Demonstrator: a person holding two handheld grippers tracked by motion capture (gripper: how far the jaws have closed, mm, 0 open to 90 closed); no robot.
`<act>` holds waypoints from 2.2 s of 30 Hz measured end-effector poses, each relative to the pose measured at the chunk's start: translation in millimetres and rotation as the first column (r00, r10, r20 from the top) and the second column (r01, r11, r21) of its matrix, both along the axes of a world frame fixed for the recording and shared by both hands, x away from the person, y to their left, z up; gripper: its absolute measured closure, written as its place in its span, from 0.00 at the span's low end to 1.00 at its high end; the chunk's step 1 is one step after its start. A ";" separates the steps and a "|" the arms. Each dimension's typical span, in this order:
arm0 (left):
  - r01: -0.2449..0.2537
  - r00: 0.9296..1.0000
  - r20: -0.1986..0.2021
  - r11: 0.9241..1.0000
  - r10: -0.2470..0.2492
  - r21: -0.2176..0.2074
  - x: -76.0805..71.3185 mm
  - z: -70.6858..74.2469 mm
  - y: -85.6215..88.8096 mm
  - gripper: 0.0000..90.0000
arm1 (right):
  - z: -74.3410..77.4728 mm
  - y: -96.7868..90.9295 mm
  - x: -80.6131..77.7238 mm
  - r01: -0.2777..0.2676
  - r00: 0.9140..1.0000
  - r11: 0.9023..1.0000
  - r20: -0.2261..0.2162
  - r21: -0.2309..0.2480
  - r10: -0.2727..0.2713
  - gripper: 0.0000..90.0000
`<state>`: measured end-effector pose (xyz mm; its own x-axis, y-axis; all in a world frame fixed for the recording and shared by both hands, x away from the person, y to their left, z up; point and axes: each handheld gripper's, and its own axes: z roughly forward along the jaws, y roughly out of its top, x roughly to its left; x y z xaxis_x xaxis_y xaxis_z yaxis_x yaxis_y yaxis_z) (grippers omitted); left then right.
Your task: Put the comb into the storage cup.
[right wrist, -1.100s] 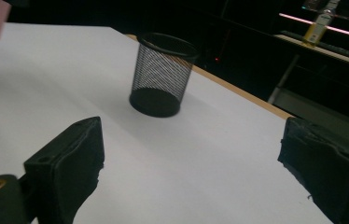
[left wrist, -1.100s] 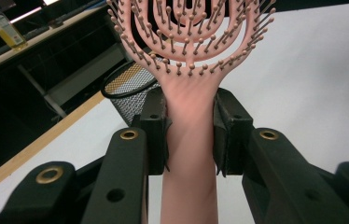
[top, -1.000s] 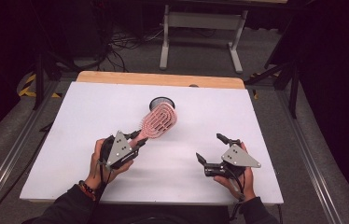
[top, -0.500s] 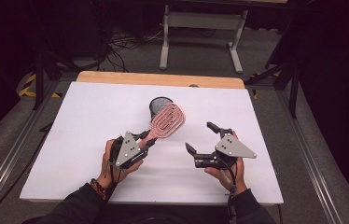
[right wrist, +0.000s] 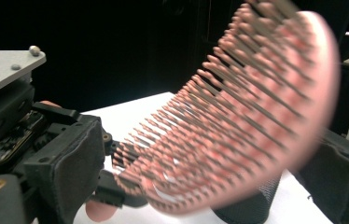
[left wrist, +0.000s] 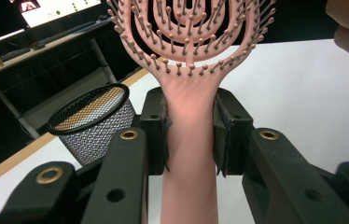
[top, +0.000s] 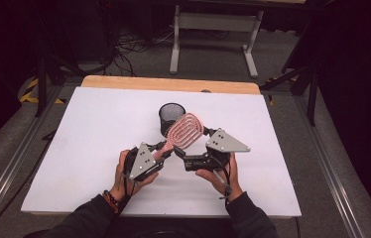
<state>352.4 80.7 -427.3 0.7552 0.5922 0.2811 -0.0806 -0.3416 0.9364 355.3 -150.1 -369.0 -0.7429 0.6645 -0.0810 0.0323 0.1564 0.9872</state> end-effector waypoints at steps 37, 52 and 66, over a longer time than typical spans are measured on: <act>-0.006 1.000 -0.026 0.998 0.008 0.070 4.0 -13.7 -5.7 0.77 | -1.7 12.4 -10.8 0.005 1.000 0.991 -0.005 0.133 -0.004 0.70; 0.009 0.999 -0.042 0.997 -0.006 0.080 0.8 -14.6 -9.3 0.77 | -0.8 12.7 -16.0 -0.012 0.999 0.997 0.035 0.075 0.010 0.70; 0.018 0.999 -0.029 0.996 -0.016 0.089 -3.7 -12.5 -10.1 0.65 | 0.2 10.7 -16.8 -0.013 0.999 0.998 0.039 0.054 0.011 0.70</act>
<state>348.7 70.5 -439.8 0.7733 0.5527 0.3106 -0.0614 -0.4223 0.9044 338.4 -139.4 -368.8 -0.7476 0.6600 -0.0737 -0.0074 0.1026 0.9947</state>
